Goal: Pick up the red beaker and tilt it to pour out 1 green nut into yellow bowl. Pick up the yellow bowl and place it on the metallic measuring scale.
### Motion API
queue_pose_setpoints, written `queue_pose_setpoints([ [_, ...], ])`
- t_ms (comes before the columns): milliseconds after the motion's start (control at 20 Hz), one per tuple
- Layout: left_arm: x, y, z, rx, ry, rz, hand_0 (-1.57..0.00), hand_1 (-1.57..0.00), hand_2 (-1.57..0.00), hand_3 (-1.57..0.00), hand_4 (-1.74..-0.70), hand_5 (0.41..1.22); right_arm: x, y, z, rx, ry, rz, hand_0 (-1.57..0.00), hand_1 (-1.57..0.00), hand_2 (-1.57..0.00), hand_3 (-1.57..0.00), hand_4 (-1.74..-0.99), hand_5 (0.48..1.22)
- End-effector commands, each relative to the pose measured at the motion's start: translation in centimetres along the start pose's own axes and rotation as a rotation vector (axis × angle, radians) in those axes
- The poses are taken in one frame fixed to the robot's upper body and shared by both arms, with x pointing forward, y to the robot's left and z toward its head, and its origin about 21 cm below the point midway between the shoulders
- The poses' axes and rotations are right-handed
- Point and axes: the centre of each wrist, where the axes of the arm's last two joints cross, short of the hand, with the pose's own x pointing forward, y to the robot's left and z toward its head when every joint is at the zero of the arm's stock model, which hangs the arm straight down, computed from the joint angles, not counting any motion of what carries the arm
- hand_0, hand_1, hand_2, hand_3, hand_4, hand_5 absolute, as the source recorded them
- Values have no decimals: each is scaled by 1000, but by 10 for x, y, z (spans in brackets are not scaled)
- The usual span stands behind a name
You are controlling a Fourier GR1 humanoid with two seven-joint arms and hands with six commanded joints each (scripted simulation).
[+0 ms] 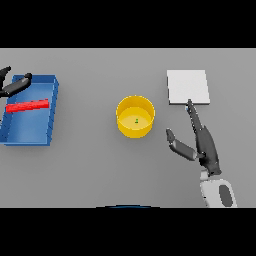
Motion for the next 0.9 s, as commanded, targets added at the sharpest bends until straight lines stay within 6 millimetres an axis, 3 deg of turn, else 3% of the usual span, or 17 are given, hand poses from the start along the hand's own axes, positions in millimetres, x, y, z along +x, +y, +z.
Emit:
queue_pose_setpoints([
  [0,4,3,2,9,-24,8,-80,-73,-69,-72,-776,631,-1,1,3,2,28,8,1,1,1,1,-1144,644],
  [200,4,2,4,16,-95,82,-32,-29,-28,-29,-786,652,12,-5,-16,127,-23,130,1,1,1,1,-1080,662],
  [500,6,-8,9,-5,-104,106,-8,-7,-7,-7,-806,683,26,-12,-53,393,-88,580,1,1,1,1,-1137,626],
  [700,5,-9,10,-10,-100,109,-3,-2,-2,-2,-812,688,43,1,-79,581,-190,787,1,1,1,1,-1157,635],
  [850,4,-6,10,-15,-111,106,-1,-1,-1,-1,-808,689,44,11,-91,713,-232,909,1,1,1,1,-1164,641],
])
